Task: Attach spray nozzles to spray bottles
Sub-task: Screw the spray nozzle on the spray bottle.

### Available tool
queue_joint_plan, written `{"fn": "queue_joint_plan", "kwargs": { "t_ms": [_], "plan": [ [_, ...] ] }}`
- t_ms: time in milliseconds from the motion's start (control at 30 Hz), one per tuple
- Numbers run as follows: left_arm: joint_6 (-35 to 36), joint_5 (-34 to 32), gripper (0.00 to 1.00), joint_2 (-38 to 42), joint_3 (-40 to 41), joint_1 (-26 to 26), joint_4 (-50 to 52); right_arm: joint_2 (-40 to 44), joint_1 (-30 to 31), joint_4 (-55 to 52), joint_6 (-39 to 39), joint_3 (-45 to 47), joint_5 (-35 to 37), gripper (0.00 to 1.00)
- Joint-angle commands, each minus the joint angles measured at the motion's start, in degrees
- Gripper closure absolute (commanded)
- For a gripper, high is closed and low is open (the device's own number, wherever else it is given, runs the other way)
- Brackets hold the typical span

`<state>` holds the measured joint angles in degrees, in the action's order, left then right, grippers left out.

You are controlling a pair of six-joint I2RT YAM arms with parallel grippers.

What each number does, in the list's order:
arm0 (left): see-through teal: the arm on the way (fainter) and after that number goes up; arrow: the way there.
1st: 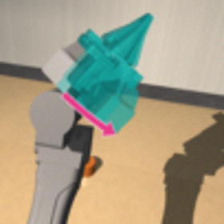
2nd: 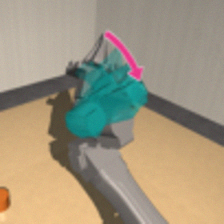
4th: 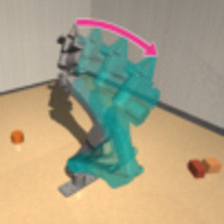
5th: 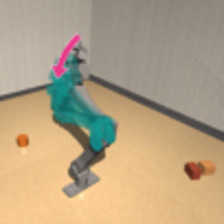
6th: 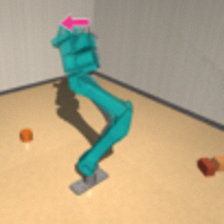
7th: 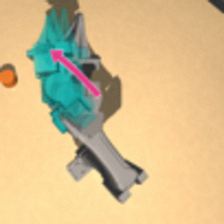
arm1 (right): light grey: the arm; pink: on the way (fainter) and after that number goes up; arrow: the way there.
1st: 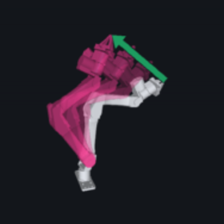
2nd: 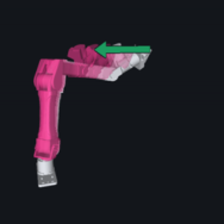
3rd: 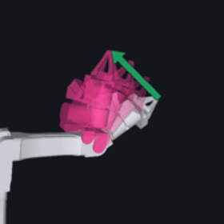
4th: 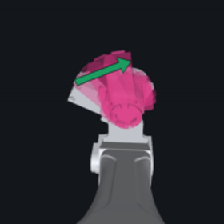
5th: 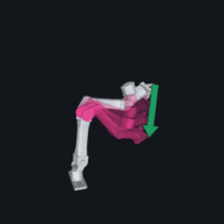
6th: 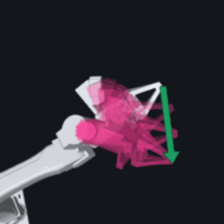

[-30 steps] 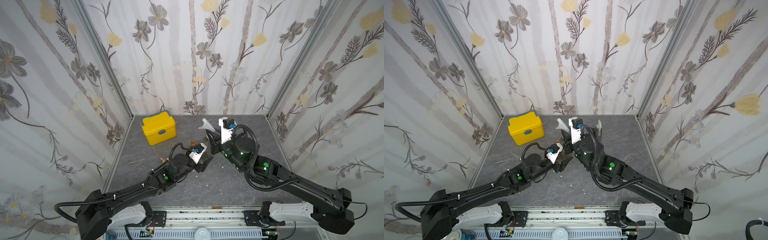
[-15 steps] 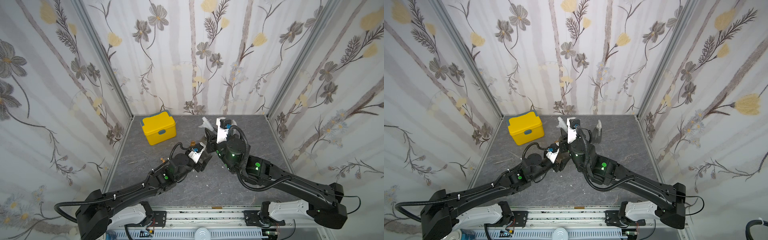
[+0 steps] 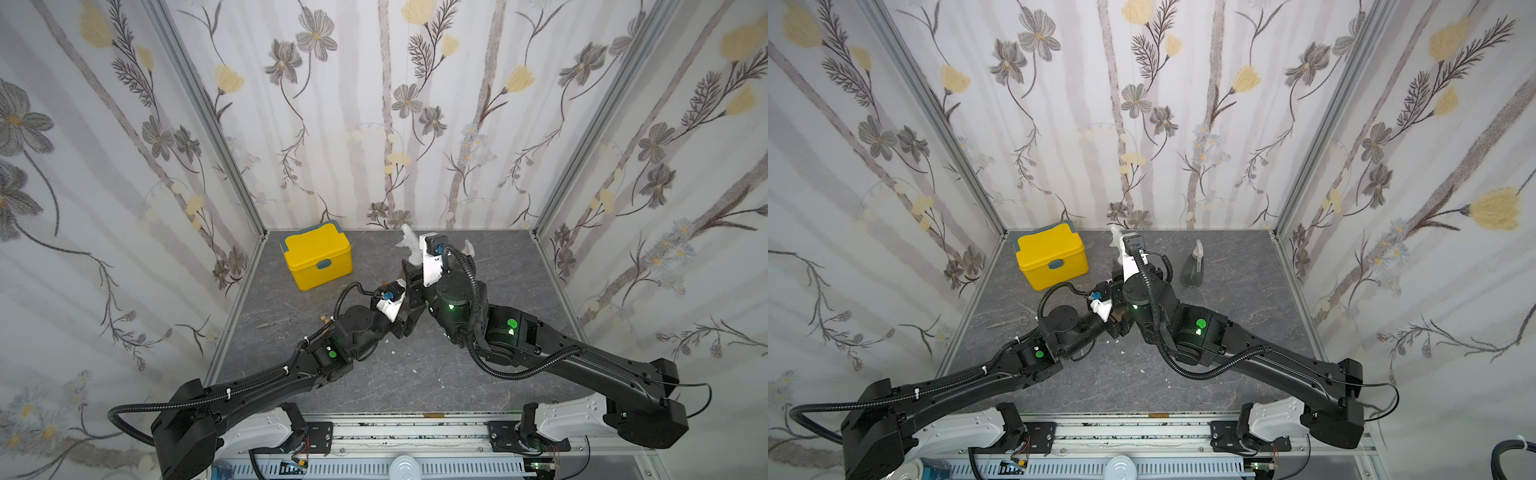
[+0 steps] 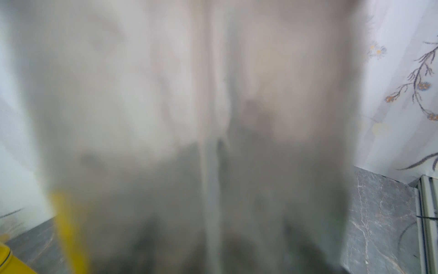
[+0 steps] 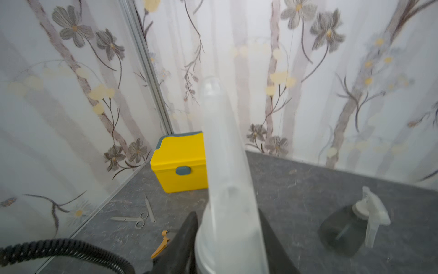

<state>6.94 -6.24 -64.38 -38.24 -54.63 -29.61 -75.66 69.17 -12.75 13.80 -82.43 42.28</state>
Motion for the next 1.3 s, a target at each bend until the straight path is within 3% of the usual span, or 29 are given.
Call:
{"fn": "queue_joint_plan", "kwargs": {
  "t_ms": [0, 500, 967, 1133, 1267],
  "plan": [
    [1.56, 2.00, 0.32, 0.40, -0.77, 0.00, -8.93, 0.12, 0.36, -4.56, -1.14, -0.63, -3.84, 0.61],
    [1.76, 1.76, 0.32, 0.08, -0.62, 0.09, -8.93, 3.66, 0.79, -10.48, -1.33, -2.17, -7.47, 0.44],
    [1.87, 1.71, 0.32, -0.57, -0.67, 0.05, -8.95, 8.37, 0.88, -15.93, 0.44, -0.62, -10.18, 0.45],
    [2.00, 2.05, 0.32, -0.70, -0.65, 0.06, -8.80, 13.93, 0.31, -14.52, -3.39, 2.55, -16.02, 0.57],
    [1.78, 3.97, 0.32, -0.57, -0.70, 0.02, -8.63, 18.46, -7.16, -9.92, -9.51, 6.65, -33.71, 0.60]
  ]
}}
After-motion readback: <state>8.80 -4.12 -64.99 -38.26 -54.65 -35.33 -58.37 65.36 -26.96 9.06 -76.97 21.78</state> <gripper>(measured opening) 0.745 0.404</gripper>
